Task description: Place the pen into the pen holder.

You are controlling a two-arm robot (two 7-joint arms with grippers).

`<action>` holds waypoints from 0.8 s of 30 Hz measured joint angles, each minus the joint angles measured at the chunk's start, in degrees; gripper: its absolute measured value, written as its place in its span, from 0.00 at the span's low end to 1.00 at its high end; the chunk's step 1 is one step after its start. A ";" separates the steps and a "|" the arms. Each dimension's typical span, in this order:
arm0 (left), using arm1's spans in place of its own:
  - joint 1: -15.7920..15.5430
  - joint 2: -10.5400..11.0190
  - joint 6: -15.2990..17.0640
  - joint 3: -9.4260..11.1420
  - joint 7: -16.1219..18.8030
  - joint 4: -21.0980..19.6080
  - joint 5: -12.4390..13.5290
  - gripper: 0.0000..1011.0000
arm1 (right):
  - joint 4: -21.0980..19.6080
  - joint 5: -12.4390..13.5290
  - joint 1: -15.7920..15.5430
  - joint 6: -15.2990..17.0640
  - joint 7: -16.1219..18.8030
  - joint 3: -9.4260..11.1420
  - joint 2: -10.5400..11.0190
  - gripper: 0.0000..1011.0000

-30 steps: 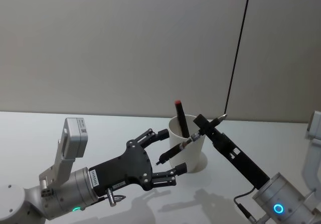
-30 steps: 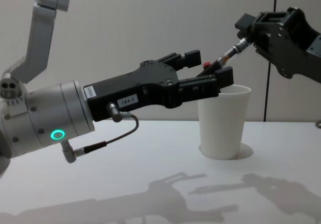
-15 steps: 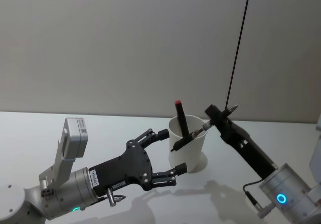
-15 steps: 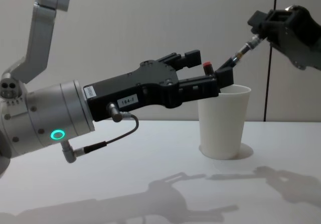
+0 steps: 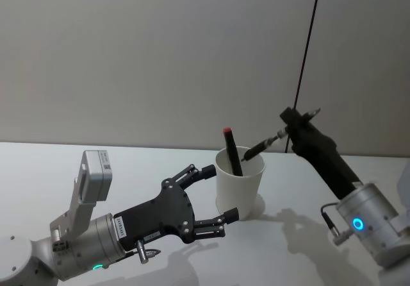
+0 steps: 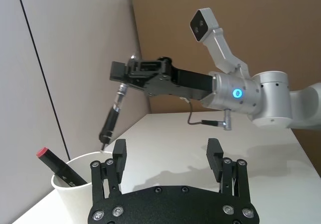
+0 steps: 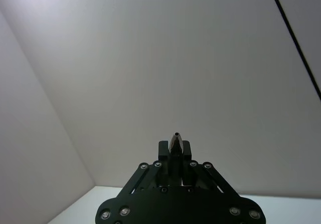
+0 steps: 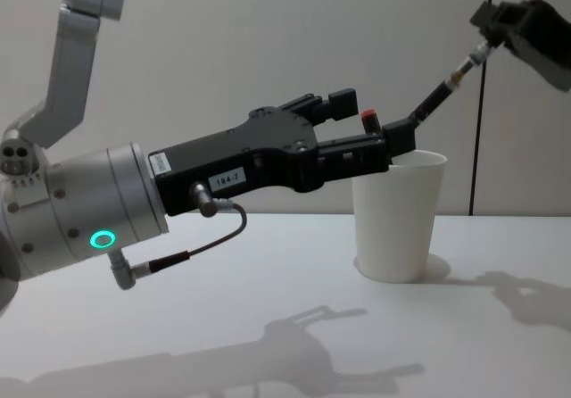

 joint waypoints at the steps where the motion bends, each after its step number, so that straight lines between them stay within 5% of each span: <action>1: 0.00 0.00 0.00 0.00 0.00 0.00 0.00 0.99 | 0.39 -0.22 0.35 -0.20 -0.05 -0.06 -0.09 0.13; 12: 0.00 0.00 0.00 0.00 0.00 0.00 0.00 0.99 | 4.95 -4.83 4.71 -3.11 -0.59 -1.36 -1.13 0.13; 24: 0.00 0.00 0.00 0.00 0.00 0.00 0.00 0.99 | 7.64 -8.83 7.34 -2.58 -1.15 -3.44 -1.23 0.13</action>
